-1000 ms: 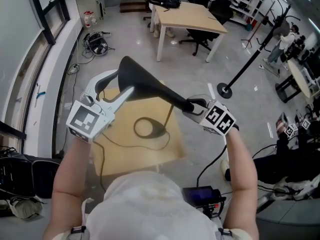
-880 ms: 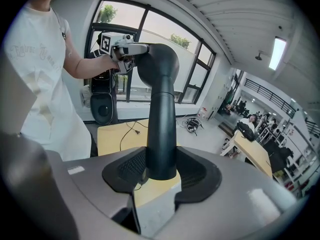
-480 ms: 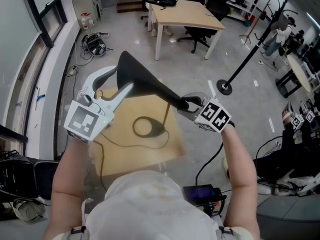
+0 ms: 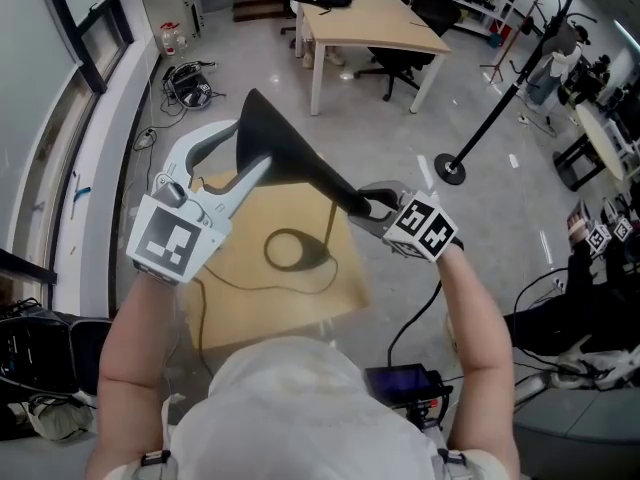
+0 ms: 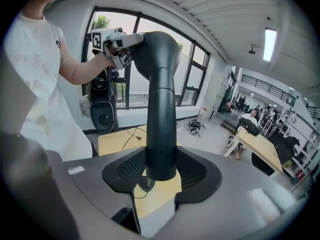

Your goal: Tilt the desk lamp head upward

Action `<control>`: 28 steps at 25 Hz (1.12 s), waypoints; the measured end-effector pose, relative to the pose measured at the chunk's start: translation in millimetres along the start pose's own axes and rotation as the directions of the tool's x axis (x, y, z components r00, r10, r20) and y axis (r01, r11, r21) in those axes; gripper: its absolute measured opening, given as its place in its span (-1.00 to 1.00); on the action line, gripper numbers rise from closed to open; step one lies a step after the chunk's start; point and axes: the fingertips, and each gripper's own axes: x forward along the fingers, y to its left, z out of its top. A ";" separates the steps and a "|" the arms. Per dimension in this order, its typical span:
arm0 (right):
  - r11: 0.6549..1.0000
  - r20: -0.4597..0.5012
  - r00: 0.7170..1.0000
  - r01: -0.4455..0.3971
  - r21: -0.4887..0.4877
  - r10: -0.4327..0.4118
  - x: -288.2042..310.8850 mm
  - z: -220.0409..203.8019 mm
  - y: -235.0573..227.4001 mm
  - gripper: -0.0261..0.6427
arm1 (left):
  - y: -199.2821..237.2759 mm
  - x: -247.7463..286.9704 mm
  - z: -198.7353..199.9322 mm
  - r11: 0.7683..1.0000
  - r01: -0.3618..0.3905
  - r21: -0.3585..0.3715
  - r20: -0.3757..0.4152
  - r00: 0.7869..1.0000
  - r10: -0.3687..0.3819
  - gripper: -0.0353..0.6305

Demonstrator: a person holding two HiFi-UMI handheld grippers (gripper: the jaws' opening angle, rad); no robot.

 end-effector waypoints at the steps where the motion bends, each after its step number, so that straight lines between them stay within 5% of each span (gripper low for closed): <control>1: 1.000 0.003 1.000 -0.002 0.003 0.002 0.4 0.2 0.3 -0.32 | -0.6 0.6 1.5 1.000 0.000 0.003 -0.004 1.000 0.000 -0.30; 6: 1.000 0.016 1.000 -0.008 0.017 0.007 1.6 2.1 1.2 -0.32 | 1.1 5.1 11.3 0.998 -0.011 0.068 0.002 1.000 0.011 -0.31; 28: 0.998 0.078 0.997 -0.012 0.061 0.007 5.2 4.9 -0.2 -0.32 | -8.0 20.3 31.6 0.995 -0.015 0.101 -0.047 0.999 0.020 -0.33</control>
